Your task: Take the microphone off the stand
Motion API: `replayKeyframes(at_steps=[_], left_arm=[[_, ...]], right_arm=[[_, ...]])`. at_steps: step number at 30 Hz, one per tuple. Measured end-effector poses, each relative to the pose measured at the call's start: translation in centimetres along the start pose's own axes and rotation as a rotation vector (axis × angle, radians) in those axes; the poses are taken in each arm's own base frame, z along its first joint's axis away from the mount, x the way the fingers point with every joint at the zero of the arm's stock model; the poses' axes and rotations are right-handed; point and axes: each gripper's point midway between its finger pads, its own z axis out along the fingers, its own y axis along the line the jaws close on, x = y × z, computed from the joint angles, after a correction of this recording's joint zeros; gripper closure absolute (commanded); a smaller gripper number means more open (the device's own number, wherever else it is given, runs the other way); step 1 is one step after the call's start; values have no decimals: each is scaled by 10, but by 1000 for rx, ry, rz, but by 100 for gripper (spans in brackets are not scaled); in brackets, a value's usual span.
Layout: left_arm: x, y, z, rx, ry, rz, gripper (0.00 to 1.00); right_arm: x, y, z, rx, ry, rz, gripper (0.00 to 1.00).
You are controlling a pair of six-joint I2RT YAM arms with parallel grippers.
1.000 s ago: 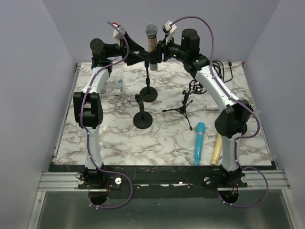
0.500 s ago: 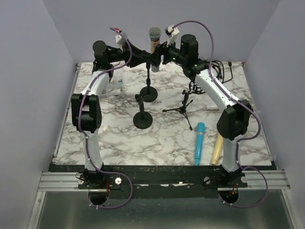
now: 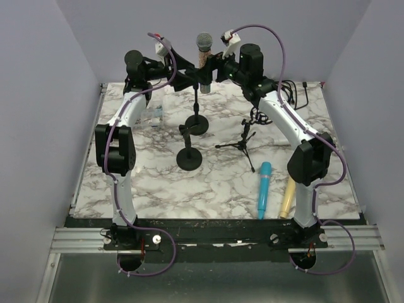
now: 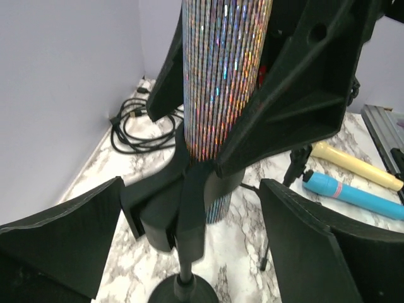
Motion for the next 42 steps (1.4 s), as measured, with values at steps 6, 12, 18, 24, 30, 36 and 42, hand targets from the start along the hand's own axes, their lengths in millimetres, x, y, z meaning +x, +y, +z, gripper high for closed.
replayKeyframes(at_steps=[6, 12, 18, 24, 30, 36, 42], left_arm=[[-33, 4, 9, 28, -17, 69, 5], [-30, 6, 10, 38, -5, 47, 5], [-10, 10, 9, 61, 21, -5, 8], [2, 14, 9, 82, 36, -48, 22], [5, 11, 9, 97, 45, -63, 61], [9, 10, 5, 82, 37, -52, 100], [9, 5, 1, 46, 27, -42, 100]], right_arm=[[-20, 6, -1, 0, -38, -14, 6], [-43, 11, -3, -3, -81, -29, 10], [-43, 16, 7, -14, -81, -37, 19], [-27, 18, 14, -10, -46, -39, 36], [-25, 19, 16, 0, -45, -44, 49], [-24, 13, 17, 23, -55, -53, 72], [-24, 12, 17, 47, -65, -76, 99]])
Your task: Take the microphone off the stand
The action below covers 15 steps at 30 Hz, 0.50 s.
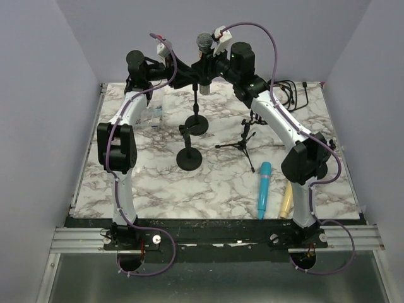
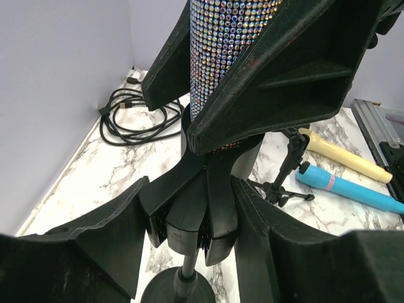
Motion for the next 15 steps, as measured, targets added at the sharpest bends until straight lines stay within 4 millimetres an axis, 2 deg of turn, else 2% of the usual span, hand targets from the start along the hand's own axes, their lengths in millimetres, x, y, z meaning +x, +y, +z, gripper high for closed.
replayKeyframes(at_steps=[7, 15], left_arm=[[0, -3, -1, -24, 13, 16, 100], [2, -9, -3, -42, 36, 4, 100]], right_arm=[[-1, 1, -6, 27, -2, -31, 99], [-1, 21, -6, -92, -2, -133, 100]])
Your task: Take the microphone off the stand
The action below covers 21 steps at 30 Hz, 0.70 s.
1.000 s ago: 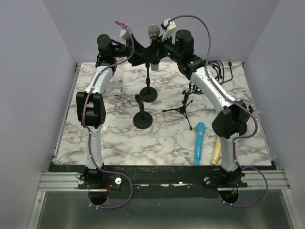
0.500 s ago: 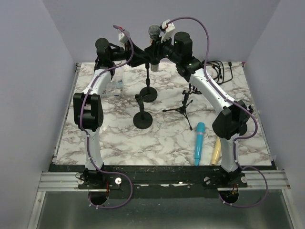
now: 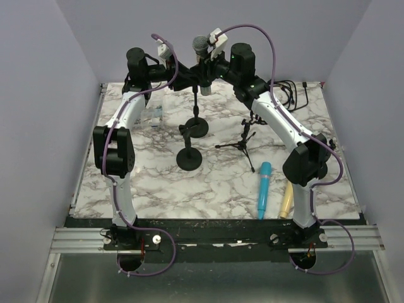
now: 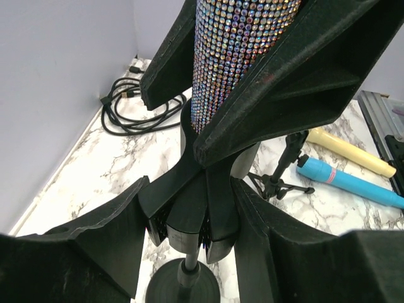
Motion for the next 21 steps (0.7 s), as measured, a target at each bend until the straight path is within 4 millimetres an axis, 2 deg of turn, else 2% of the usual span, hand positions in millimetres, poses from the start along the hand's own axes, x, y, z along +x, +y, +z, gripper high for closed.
replayKeyframes(at_steps=[7, 8, 9, 10, 11, 13, 14, 21], left_arm=[[1, -2, -1, -31, 16, 7, 100], [1, -2, -1, -39, 17, 6, 89], [2, -2, -2, -51, 19, 3, 71], [1, -2, -2, -56, 20, 5, 57], [1, -3, -2, -59, 22, -2, 49], [1, -3, -1, -61, 23, -12, 14], [1, -3, -1, -60, 21, -15, 2], [26, -7, -2, -74, 16, -99, 2]], right_arm=[[-5, 5, 2, -13, -7, -38, 100], [-5, 5, 2, -14, -7, -38, 99], [-5, 5, 3, -14, -9, -38, 99], [-6, 5, 3, -13, -9, -38, 99], [-6, 5, 3, -13, -10, -38, 99], [-6, 5, 3, -12, -9, -37, 100], [-5, 5, 3, -11, -9, -36, 99], [-4, 13, 3, -22, -29, -41, 99]])
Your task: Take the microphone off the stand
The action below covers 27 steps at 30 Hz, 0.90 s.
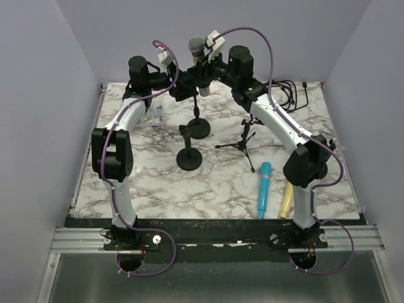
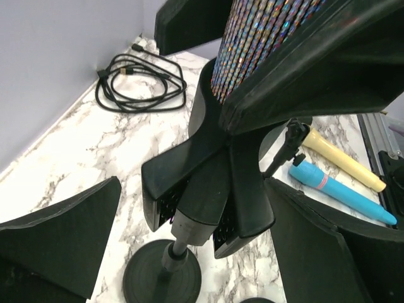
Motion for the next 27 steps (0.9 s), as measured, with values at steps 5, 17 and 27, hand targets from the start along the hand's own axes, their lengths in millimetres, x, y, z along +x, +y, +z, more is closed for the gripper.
replayKeyframes(at_steps=[5, 17, 27], left_arm=[[-13, -4, 1, 16, -35, 41, 3], [-39, -14, 3, 67, -75, 94, 74], [-33, -10, 0, 63, -38, 117, 100]], right_arm=[[0, 1, -2, -1, -2, -1, 99], [0, 1, -2, -3, -1, -2, 99], [-9, -5, -3, 15, -19, -2, 99]])
